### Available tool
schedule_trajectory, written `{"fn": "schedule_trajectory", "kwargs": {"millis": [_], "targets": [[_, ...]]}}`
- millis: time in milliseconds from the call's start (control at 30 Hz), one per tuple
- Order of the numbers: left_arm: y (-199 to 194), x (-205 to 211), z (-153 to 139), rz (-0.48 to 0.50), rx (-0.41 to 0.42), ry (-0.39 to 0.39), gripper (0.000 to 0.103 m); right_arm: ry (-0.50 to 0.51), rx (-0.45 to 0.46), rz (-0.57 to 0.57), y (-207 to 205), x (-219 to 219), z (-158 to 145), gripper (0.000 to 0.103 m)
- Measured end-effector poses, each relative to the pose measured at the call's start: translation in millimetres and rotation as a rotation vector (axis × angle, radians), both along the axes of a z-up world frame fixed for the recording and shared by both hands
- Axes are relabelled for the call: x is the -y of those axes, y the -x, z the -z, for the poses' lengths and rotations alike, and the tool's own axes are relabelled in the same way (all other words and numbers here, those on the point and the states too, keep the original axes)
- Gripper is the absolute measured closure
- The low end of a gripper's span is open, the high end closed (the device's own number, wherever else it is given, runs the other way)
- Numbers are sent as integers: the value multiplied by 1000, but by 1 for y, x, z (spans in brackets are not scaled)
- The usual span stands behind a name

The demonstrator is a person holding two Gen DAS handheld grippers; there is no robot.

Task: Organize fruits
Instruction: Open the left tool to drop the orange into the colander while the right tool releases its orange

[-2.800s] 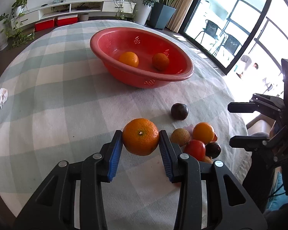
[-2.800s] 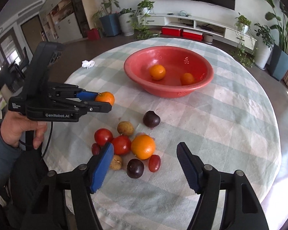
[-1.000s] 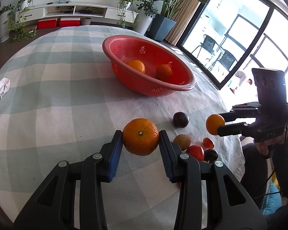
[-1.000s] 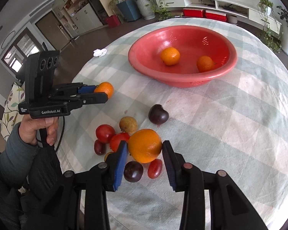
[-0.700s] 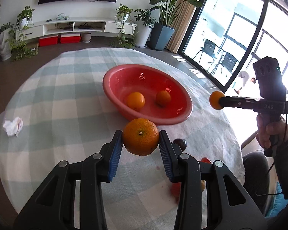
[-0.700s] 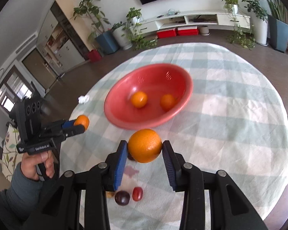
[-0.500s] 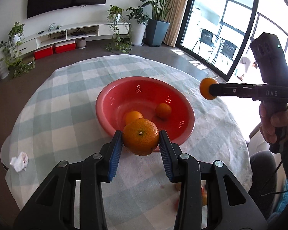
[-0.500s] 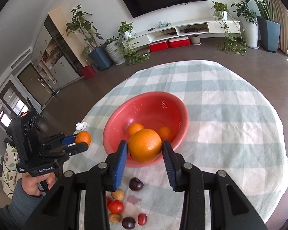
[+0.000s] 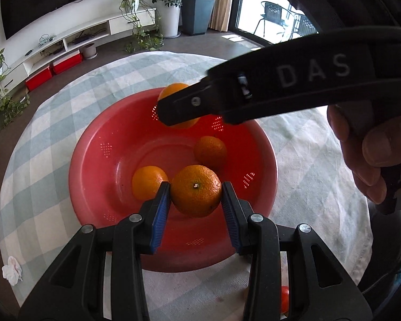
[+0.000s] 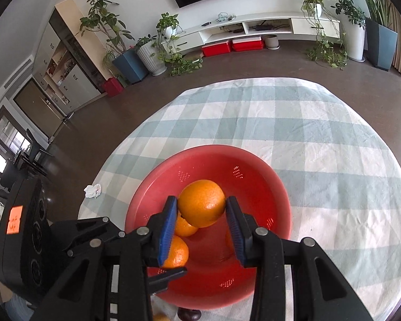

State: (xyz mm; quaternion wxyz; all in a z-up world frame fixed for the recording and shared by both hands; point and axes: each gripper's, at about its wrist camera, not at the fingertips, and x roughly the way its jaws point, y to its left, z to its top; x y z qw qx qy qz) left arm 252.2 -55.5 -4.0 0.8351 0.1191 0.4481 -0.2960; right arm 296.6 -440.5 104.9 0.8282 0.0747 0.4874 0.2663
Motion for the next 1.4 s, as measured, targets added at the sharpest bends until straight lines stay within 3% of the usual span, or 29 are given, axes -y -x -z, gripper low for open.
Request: {"fn": "schedule_trajectory", "kwargs": {"millis": [367,867,967,1033,1267,1367,1400], "targets": [[-16,3,21,-4,-26,-12,67,109,-58,-32,-19,-25,44,63],[-23,10,29,-20,-44,-10,66,172,-40,-40,-20,-35,52,63],[-26,9,29,-22,-41,6,55,174,-39,-37,-19,-35,52,62],[-25,9,27,-27,-26,10,38,172,-47,-38,-19,-36,52,62],[-22,1,25,-49,-20,29,35,157,-35,-34,-13,-34,47,55],[-18,-3,16,-54,4,46,33,152,-13,-15,-8,-30,37,42],[-14,-5,11,-54,16,52,27,138,-6,-6,-5,-27,33,38]]}}
